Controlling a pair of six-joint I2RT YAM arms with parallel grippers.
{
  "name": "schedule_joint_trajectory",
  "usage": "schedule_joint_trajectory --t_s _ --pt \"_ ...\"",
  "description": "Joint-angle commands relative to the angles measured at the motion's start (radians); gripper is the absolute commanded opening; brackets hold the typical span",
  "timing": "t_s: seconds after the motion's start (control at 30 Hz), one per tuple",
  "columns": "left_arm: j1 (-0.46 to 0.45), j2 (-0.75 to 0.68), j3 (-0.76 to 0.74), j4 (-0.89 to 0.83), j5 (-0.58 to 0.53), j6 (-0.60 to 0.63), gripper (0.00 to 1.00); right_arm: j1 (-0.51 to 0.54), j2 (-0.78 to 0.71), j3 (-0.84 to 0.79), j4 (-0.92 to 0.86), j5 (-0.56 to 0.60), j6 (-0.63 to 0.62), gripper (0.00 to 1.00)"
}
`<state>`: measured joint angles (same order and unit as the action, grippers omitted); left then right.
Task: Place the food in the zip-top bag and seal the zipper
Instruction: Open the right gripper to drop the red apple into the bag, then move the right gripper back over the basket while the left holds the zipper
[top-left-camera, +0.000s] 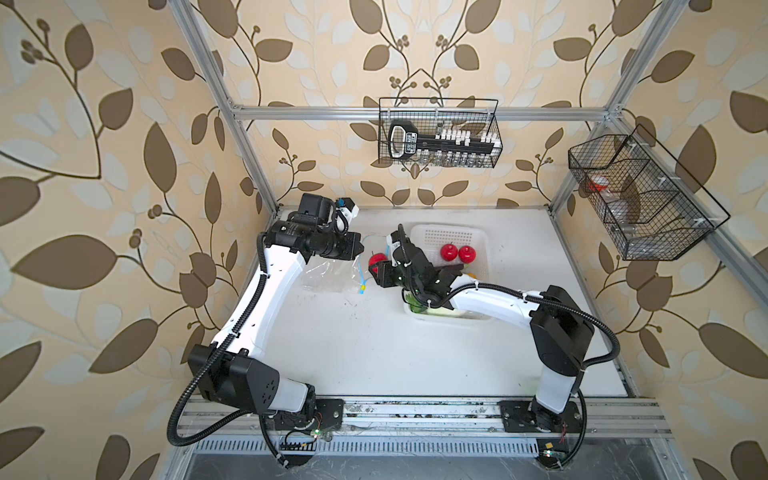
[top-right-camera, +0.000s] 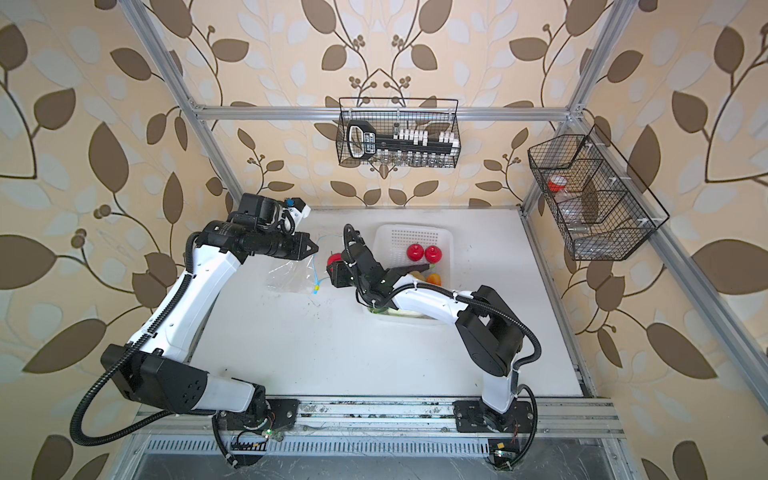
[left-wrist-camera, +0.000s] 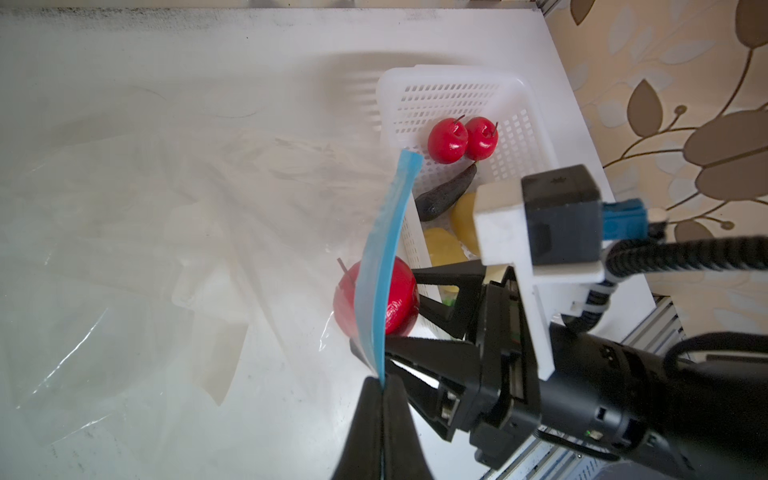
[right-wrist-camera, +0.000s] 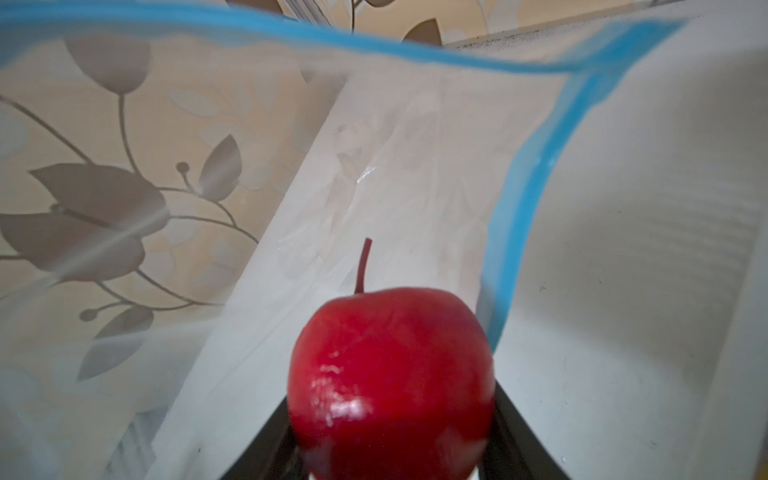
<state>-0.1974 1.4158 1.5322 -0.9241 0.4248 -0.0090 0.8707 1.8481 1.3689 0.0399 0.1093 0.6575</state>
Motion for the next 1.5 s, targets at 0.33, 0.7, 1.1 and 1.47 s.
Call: schedule_joint_trajectory --t_s 0.33,0.7,1.1,1.47 --pt "-0.017 -0.015 0.002 0.004 0.058 -0.02 0.0 0.017 0.048 0.172 -0.034 -0.045 -0.047 0.43" --pt "-0.022 -0.035 -0.017 0.02 0.024 -0.006 0.0 0.003 0.045 0.212 -0.087 -0.06 -0.075 0.8" --pt "-0.021 -0.02 -0.026 0.059 -0.044 -0.024 0.0 -0.024 -0.095 0.061 -0.083 -0.04 -0.098 0.86" --pt "-0.02 0.015 0.076 0.04 -0.194 -0.054 0.0 -0.04 -0.289 -0.062 -0.082 -0.038 -0.118 0.93"
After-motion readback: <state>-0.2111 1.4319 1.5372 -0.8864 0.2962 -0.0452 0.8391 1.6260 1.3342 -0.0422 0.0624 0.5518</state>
